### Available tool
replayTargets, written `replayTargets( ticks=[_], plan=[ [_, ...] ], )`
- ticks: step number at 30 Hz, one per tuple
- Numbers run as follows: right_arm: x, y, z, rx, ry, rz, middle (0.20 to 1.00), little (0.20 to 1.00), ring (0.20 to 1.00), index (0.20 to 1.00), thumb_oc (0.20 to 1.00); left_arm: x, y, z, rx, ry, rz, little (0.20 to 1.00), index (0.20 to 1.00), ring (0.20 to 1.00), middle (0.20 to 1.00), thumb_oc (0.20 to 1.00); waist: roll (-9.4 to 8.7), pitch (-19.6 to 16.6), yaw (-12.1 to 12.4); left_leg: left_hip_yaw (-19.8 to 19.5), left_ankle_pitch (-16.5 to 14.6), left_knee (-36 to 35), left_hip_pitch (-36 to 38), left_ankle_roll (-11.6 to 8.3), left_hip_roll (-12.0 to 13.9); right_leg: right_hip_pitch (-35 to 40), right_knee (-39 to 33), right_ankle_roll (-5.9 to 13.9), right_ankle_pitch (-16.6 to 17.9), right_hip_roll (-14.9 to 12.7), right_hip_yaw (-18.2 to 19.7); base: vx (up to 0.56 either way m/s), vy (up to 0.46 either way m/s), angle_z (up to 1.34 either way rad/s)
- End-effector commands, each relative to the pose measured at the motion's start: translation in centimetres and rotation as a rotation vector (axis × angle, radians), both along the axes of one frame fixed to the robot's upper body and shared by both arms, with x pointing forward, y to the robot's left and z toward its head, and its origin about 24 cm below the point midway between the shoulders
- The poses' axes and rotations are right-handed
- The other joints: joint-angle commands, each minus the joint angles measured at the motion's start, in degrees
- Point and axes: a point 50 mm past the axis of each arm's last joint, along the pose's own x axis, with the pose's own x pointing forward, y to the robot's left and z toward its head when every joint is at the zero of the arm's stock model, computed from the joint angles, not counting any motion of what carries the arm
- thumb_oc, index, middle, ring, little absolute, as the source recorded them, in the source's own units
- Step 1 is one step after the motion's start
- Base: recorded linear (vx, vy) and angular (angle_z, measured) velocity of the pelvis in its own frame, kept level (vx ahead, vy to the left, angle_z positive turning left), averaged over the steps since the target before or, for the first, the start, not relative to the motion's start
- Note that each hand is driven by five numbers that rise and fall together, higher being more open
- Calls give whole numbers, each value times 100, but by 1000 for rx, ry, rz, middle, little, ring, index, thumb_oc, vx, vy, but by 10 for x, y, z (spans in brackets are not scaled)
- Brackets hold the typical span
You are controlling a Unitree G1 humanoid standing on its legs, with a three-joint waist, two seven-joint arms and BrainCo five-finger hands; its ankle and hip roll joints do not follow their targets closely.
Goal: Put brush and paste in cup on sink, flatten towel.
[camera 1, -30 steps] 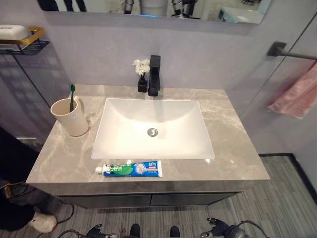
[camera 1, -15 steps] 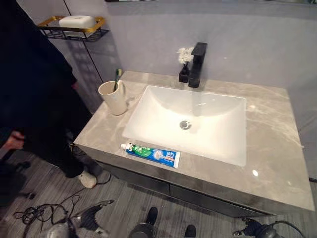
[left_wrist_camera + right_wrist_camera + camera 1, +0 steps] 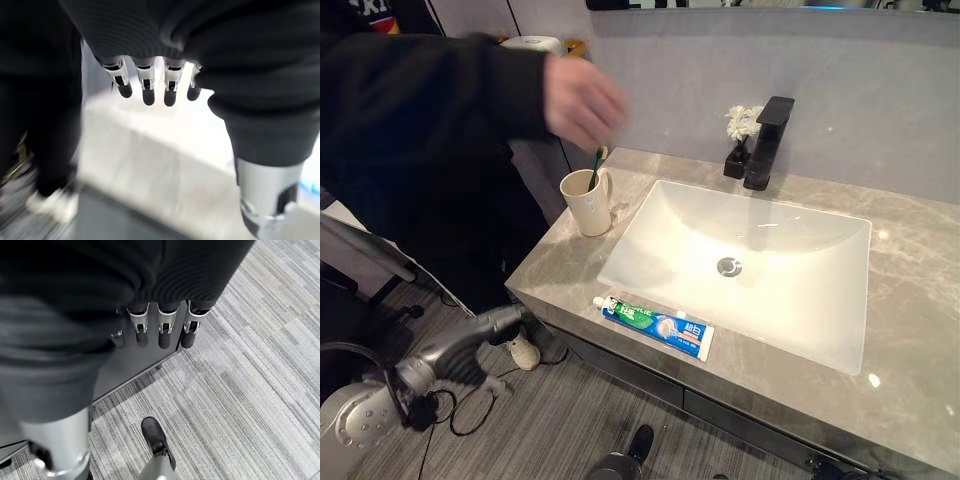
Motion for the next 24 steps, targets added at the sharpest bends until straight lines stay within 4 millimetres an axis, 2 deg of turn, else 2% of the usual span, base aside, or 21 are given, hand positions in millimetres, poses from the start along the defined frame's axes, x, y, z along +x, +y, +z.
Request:
replayTargets(
  ticks=[1, 8, 10, 14, 21, 22, 23, 24],
  plan=[
    [14, 12, -1, 50, -37, -1, 1000, 1000, 1000, 1000, 1000, 10, -2, 27, -96, -155, 20, 1000, 1000, 1000, 1000, 1000, -369, -68, -114, 333, 33, 17, -112, 52, -324, -169, 87, 283, 262, -321, 429, 23, 4, -6],
    [-3, 11, -5, 60, 4, -45, 1000, 1000, 1000, 1000, 1000, 19, -1, 39, -106, -214, 22, 1000, 1000, 1000, 1000, 1000, -426, -83, -337, 605, -62, 17, -107, 70, -258, -280, 23, 319, 353, -338, 752, 18, 17, -19],
    [-15, 10, -7, 63, 33, -68, 1000, 1000, 1000, 1000, 1000, 21, 2, 46, -72, -222, 16, 1000, 1000, 1000, 1000, 1000, -444, -104, -410, 724, -91, 17, -134, 65, -224, -357, 12, 340, 408, -351, 861, 14, 17, -40],
    [-25, 10, -8, 77, 47, -98, 1000, 1000, 1000, 1000, 1000, 24, 9, 50, -60, -224, 39, 1000, 1000, 1000, 1000, 1000, -462, -112, -500, 794, -118, 17, -163, 74, -203, -446, -4, 364, 446, -365, 959, 19, 26, -23],
    [-27, 12, -9, 90, 41, -128, 1000, 1000, 1000, 1000, 1000, 24, 9, 47, -89, -193, 33, 1000, 1000, 1000, 1000, 1000, -460, -57, -582, 990, -134, 17, -310, 99, -190, -715, -8, 432, 558, -424, 1178, -20, 34, -18],
    [-26, 12, -9, 92, 38, -131, 1000, 1000, 1000, 1000, 1000, 24, 9, 45, -90, -182, 34, 906, 906, 906, 906, 906, -456, -36, -600, 1018, -132, 17, -344, 100, -187, -771, -8, 446, 585, -434, 1218, -49, 49, -16],
    [-23, 13, -9, 92, 30, -132, 1000, 1000, 1000, 1000, 1000, 24, 5, 42, -87, -165, 17, 846, 846, 846, 846, 846, -441, -15, -618, 1099, -125, 17, -443, 103, -180, -918, -8, 471, 639, -457, 1300, -49, 48, -24],
    [-23, 13, -9, 91, 30, -132, 1000, 1000, 1000, 1000, 1000, 24, 5, 42, -88, -165, 16, 865, 865, 865, 865, 865, -444, -35, -596, 1116, -124, 17, -463, 104, -177, -947, -8, 471, 646, -456, 1319, -59, 70, -36]
  ],
)
